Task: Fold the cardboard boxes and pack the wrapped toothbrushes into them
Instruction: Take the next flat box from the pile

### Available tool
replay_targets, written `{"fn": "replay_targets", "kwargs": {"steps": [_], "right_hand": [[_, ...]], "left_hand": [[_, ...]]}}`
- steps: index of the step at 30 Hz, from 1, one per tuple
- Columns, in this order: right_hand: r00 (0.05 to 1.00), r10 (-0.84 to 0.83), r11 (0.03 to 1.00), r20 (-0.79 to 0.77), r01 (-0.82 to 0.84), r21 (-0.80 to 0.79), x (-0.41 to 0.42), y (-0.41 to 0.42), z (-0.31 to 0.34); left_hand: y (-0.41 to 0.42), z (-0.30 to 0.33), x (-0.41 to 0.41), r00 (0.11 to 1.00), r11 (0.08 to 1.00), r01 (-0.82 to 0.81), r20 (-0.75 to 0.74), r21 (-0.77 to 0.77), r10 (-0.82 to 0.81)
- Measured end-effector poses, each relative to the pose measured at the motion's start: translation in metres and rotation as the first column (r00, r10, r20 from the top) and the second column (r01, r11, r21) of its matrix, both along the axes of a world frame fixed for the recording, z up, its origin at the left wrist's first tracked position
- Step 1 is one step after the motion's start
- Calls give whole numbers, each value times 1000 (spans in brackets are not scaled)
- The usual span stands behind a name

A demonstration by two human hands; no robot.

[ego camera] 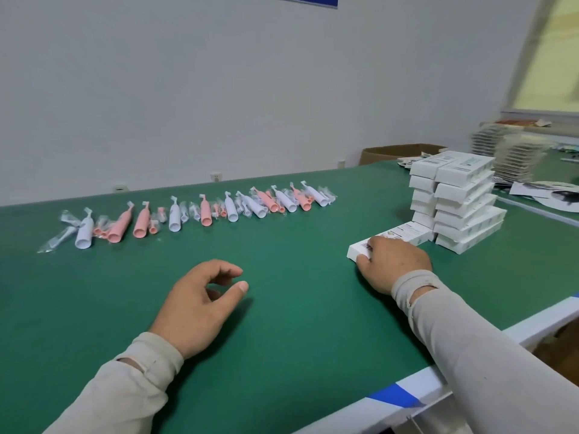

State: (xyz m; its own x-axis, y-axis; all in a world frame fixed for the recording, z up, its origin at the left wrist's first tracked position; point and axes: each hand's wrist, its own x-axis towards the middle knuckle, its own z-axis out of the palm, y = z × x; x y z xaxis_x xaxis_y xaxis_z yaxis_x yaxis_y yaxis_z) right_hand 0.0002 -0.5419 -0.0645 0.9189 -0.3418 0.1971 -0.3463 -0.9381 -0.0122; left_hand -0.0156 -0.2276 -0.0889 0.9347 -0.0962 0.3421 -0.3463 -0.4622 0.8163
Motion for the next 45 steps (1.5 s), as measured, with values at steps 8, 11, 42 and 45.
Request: {"fn": "replay_targets", "kwargs": {"steps": [8,11,42,45], "right_hand": [[884,390,919,259,-389,-60,-11,118,24],[806,582,800,113,-592,101,5,191,22],[549,819,415,169,-768,487,30,250,-25],[553,815,416,174,-767,489,29,249,-23]], "left_hand": [[11,4,4,980,983,-170,99,-63,175],[36,2,0,924,928,-368,87,-66,373],[271,49,-10,400,-5,-585,294,811,868],[275,52,-7,398,-58,-465,268,883,877]]}}
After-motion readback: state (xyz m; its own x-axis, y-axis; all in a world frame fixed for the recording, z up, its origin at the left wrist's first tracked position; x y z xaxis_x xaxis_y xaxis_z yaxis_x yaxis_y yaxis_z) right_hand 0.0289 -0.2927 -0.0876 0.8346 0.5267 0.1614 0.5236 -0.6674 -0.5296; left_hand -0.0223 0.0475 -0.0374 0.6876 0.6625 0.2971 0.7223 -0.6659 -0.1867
